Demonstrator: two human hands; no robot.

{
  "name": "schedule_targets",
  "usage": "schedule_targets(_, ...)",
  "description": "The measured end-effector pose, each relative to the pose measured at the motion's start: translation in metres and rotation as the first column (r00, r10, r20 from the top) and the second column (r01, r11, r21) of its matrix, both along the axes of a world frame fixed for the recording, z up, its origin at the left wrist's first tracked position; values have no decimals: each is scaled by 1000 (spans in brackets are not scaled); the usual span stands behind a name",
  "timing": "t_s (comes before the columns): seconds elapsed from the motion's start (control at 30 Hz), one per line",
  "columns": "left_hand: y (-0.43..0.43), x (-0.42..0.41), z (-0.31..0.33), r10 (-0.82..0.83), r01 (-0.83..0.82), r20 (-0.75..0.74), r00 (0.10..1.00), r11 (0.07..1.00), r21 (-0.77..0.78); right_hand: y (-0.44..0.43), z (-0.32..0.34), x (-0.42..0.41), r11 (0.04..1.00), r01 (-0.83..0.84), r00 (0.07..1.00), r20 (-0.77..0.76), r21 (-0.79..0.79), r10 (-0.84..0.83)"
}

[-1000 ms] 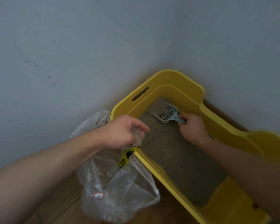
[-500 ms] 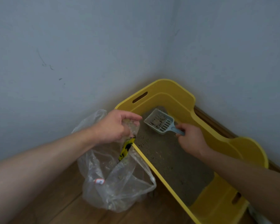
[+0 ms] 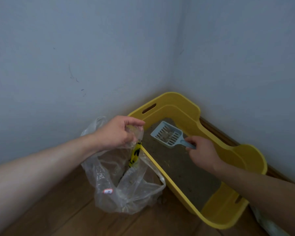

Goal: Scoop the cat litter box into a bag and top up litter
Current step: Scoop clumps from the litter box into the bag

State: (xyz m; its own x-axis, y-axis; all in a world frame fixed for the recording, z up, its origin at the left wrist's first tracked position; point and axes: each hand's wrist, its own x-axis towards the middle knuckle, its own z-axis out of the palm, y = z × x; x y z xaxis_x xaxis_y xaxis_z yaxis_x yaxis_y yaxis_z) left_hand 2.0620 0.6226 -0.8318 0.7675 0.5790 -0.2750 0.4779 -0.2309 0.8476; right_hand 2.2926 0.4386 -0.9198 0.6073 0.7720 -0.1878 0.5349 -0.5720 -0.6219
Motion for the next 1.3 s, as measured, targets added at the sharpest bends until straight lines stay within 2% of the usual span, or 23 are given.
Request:
schedule_targets(0.37,-6,-14,9,-3,4,9,1000,998,-67,-13,23,-10,999,-50,999,17,18,50)
schedule_targets(0.8,1,-34,11,-14,14,-48,999,1000,11,-29,49,-34,981,-172,985,49,92,168)
schedule_targets(0.97,4,-42,12,-12,14,-62,998,999,40,-35,64,-46,952,-269,963,77,145,260)
schedule_targets(1.3,4,-56,19,-4,9,-102,995,999,43,-31,66,-84,859,-497,868,60,124,493)
